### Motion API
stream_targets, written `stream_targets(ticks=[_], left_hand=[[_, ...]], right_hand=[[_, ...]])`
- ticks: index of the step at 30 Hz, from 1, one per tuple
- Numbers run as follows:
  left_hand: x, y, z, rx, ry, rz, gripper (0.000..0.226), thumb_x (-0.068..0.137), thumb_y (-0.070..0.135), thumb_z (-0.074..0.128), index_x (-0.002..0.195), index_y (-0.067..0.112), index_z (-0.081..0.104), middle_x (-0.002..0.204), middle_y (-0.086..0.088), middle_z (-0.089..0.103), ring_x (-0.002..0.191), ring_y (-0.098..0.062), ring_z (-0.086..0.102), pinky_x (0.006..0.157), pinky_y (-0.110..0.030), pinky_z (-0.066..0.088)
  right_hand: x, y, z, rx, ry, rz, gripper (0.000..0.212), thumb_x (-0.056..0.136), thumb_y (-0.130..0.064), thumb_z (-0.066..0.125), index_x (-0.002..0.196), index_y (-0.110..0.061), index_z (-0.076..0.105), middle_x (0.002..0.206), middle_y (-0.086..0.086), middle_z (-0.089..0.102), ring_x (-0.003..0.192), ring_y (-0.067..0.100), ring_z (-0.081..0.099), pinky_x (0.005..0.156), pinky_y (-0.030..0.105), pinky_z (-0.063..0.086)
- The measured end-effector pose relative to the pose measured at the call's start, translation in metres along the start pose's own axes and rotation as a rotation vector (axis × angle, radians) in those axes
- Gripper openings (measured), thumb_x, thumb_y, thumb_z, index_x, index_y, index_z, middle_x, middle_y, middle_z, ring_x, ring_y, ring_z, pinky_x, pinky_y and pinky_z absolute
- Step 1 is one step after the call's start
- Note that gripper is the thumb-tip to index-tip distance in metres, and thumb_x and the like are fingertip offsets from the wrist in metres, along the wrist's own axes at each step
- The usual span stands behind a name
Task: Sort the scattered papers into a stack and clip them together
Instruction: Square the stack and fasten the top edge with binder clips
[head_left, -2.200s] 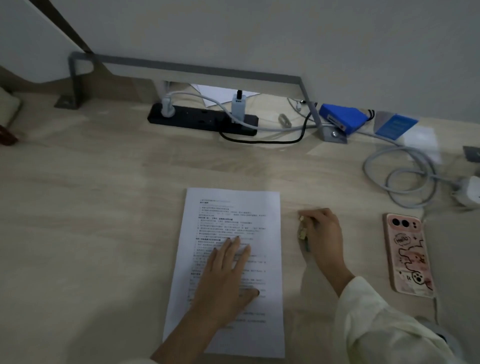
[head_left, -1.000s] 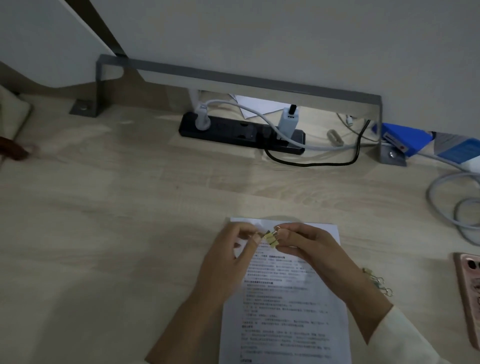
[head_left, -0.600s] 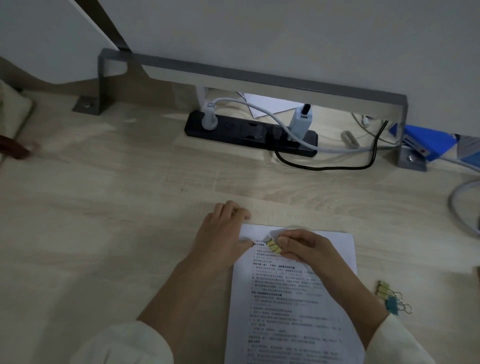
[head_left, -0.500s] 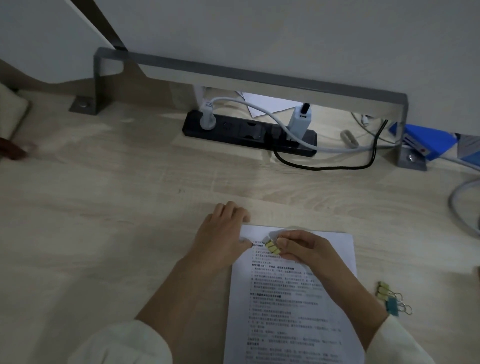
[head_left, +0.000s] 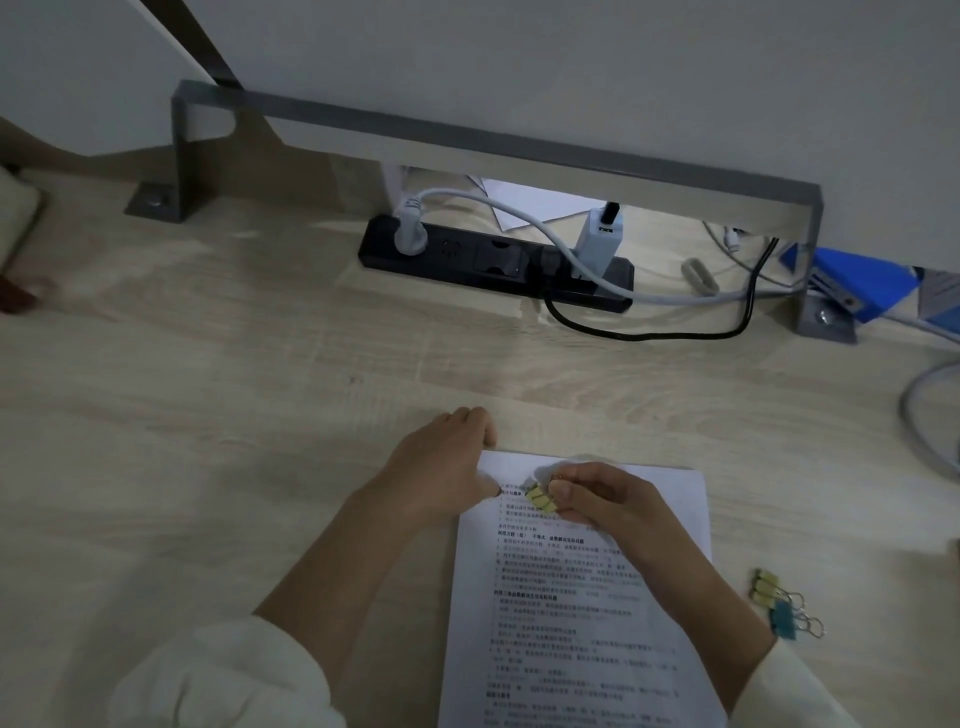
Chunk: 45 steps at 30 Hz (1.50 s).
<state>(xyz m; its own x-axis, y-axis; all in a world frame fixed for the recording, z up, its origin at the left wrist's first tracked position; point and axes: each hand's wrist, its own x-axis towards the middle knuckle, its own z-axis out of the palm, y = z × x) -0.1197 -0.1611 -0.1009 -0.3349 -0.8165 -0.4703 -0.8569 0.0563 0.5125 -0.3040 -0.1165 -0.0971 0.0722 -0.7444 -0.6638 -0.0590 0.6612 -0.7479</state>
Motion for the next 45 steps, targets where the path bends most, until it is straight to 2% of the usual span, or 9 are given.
stream_targets(ticks=[3,7,11,13,16,22,25,32,45], left_hand=[[-0.009,-0.005,0.007,-0.302,0.063,-0.153,0.028,0.083,0.027,0.060,0.109,0.019,0.053,0.108,0.006,0.057,0.096,-0.013,0.056,0.079,-0.026,0.044],[-0.022,-0.009,0.026,-0.690,0.166,-0.281,0.010,0.086,0.022,0.059,0.094,0.017,0.061,0.096,0.003,0.067,0.089,-0.013,0.063,0.075,-0.026,0.046],[-0.032,-0.008,0.042,-0.950,0.266,-0.348,0.007,0.086,0.019,0.060,0.087,0.015,0.066,0.086,0.001,0.070,0.083,-0.015,0.065,0.072,-0.027,0.050],[-0.033,-0.008,0.047,-0.977,0.307,-0.365,0.007,0.085,0.020,0.061,0.087,0.015,0.066,0.085,-0.001,0.071,0.084,-0.016,0.066,0.076,-0.033,0.051],[-0.032,-0.009,0.048,-0.995,0.311,-0.361,0.007,0.086,0.020,0.061,0.085,0.014,0.066,0.083,-0.002,0.070,0.082,-0.016,0.066,0.074,-0.033,0.051],[-0.032,-0.010,0.051,-1.007,0.338,-0.335,0.010,0.086,0.019,0.061,0.090,0.012,0.066,0.087,-0.002,0.072,0.083,-0.015,0.067,0.073,-0.028,0.051],[-0.031,-0.012,0.053,-1.002,0.346,-0.326,0.011,0.086,0.020,0.061,0.092,0.013,0.066,0.088,0.000,0.072,0.083,-0.012,0.067,0.067,-0.016,0.049],[-0.032,-0.015,0.054,-1.046,0.358,-0.279,0.008,0.086,0.018,0.061,0.089,0.014,0.067,0.086,0.002,0.072,0.080,-0.007,0.066,0.067,-0.012,0.048],[-0.034,-0.014,0.056,-1.140,0.393,-0.215,0.012,0.086,0.010,0.060,0.092,0.016,0.069,0.090,0.006,0.074,0.083,-0.005,0.068,0.071,-0.015,0.051]], right_hand=[[0.000,0.001,-0.001,-0.009,-0.001,-0.012,0.015,0.079,-0.014,0.068,0.093,-0.010,0.073,0.095,0.006,0.074,0.093,0.020,0.069,0.085,0.026,0.053],[0.001,0.003,-0.001,-0.023,-0.001,-0.031,0.016,0.079,-0.015,0.068,0.093,-0.011,0.073,0.096,0.004,0.074,0.093,0.018,0.069,0.088,0.029,0.053],[-0.001,0.003,0.001,-0.013,0.026,-0.050,0.011,0.079,-0.013,0.068,0.089,-0.012,0.073,0.090,0.001,0.075,0.087,0.014,0.069,0.076,0.018,0.054],[-0.001,0.000,0.002,-0.032,0.071,-0.085,0.008,0.078,-0.014,0.069,0.085,-0.015,0.072,0.084,0.000,0.075,0.081,0.009,0.069,0.069,0.012,0.051],[0.006,-0.011,0.005,-0.121,0.110,-0.167,0.009,0.076,-0.015,0.071,0.085,-0.015,0.070,0.079,-0.006,0.074,0.075,0.000,0.067,0.066,0.005,0.047],[0.025,-0.028,0.025,-0.360,-0.013,-0.312,0.012,0.077,-0.012,0.071,0.075,-0.020,0.062,0.074,-0.010,0.066,0.070,-0.004,0.061,0.070,0.004,0.045],[0.033,-0.032,0.028,-0.436,-0.016,-0.339,0.016,0.078,-0.013,0.070,0.074,-0.024,0.059,0.076,-0.006,0.065,0.072,0.002,0.059,0.070,0.004,0.044],[0.043,-0.045,0.030,-0.587,-0.098,-0.397,0.017,0.080,-0.015,0.068,0.071,-0.026,0.058,0.077,-0.006,0.065,0.080,0.010,0.061,0.073,0.006,0.043],[0.070,-0.062,0.024,-0.581,-0.390,-0.291,0.009,0.081,-0.008,0.065,0.075,-0.015,0.064,0.080,-0.002,0.067,0.073,0.001,0.064,0.071,0.009,0.050]])
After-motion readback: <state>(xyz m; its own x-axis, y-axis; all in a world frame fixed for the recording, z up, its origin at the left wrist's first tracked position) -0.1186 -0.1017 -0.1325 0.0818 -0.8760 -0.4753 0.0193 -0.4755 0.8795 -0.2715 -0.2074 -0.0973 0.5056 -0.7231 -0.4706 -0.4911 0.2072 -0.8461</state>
